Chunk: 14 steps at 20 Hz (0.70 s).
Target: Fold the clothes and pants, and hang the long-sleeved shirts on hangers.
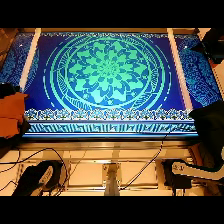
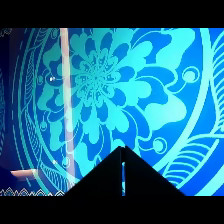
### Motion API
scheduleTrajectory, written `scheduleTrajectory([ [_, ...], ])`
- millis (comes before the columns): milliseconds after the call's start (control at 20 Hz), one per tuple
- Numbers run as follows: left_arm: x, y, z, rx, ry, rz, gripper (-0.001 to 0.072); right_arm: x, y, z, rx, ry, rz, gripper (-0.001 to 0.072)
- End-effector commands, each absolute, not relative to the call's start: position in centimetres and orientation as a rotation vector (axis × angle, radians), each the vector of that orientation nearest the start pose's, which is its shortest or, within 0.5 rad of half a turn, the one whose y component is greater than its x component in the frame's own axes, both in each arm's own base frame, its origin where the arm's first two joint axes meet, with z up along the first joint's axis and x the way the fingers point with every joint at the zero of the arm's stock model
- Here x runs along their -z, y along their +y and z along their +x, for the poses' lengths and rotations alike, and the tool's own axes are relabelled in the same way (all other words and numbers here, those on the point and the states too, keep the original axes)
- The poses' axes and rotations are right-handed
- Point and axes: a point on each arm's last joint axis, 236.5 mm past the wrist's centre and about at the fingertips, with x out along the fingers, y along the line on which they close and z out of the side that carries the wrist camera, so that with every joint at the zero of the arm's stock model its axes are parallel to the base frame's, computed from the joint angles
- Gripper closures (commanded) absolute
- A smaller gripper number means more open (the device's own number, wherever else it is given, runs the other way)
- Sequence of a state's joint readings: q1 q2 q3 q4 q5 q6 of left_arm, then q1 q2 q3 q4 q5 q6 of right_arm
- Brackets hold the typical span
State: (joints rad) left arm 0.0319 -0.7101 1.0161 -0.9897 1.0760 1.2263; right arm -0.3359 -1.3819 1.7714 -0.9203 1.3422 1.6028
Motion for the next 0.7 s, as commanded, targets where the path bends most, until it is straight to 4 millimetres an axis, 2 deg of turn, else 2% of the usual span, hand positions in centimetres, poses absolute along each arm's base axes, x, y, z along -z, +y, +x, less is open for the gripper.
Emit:
scheduleTrajectory([
  [0,-19.7,12.5,30.9,-0.529,0.667,0.124,0.069,-22.6,-1.4,46.2,-0.195,0.827,0.609,0.0698],
  [200,-19.5,12.7,30.6,-0.536,0.682,0.141,0.069,-22.6,-1.4,46.2,-0.195,0.827,0.609,0.0699],
  [300,-19.2,13.5,30.3,-0.565,0.691,0.185,0.069,-22.6,-1.4,46.2,-0.195,0.827,0.609,0.0698],
  [400,-18.2,14.1,30.0,-0.578,0.724,0.245,0.069,-22.6,-1.4,46.2,-0.195,0.827,0.609,0.0699],
  [500,-15.7,14.2,29.7,-0.542,0.807,0.339,0.0686,-22.6,-1.4,46.2,-0.195,0.827,0.609,0.0698],
  [550,-14.0,14.2,29.6,-0.51,0.87,0.408,0.0643,-22.6,-1.4,46.2,-0.195,0.827,0.609,0.0698],
  [600,-12.1,14.2,29.5,-0.477,0.932,0.469,0.0505,-22.6,-1.4,46.2,-0.195,0.827,0.609,0.0699],
  [650,-10.2,14.2,29.2,-0.453,0.996,0.508,0.0398,-22.6,-1.4,46.2,-0.195,0.827,0.609,0.0699],
])
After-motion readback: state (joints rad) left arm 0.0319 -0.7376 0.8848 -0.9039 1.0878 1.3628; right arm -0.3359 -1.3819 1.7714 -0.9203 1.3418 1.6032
